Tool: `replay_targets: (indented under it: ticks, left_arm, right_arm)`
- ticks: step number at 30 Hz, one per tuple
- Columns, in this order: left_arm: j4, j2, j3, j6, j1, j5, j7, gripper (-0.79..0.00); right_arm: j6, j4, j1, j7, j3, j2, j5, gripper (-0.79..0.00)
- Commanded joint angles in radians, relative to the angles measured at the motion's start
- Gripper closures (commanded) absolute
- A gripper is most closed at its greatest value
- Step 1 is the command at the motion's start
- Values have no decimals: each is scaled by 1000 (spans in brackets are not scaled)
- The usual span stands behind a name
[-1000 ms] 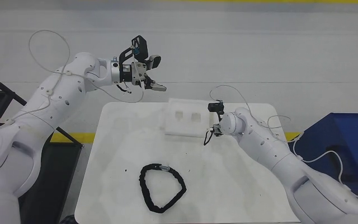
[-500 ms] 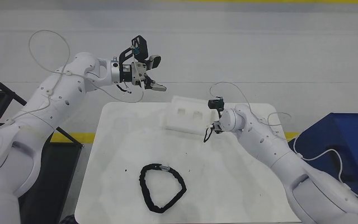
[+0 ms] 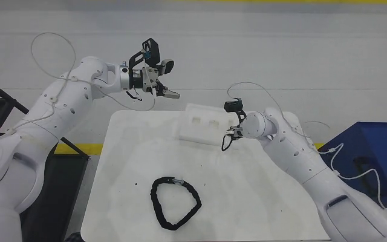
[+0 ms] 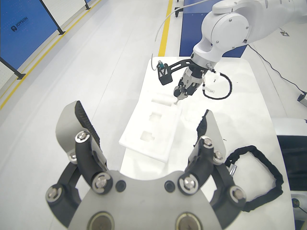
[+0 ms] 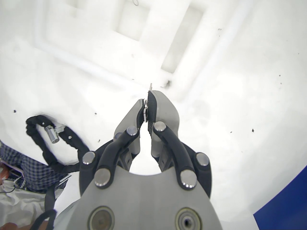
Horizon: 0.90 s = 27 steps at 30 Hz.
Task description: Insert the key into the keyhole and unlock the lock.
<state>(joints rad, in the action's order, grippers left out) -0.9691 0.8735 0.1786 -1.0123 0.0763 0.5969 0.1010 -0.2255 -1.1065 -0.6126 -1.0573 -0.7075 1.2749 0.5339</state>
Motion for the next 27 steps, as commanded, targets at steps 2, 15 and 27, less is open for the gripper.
replay_targets:
  ticks: [2, 15, 27]
  left_arm:
    - [0, 0, 0, 0, 0, 0, 0, -785]
    - [0, 0, 0, 0, 0, 0, 0, -785]
    - [0, 0, 0, 0, 0, 0, 0, -785]
  right_arm:
    - [24, -77, -44, -17, -70, -28, -16, 0]
    - [194, -395, -286, -74, -389, -114, -298, 0]
    - [296, -411, -394, -141, -568, -146, -605, 0]
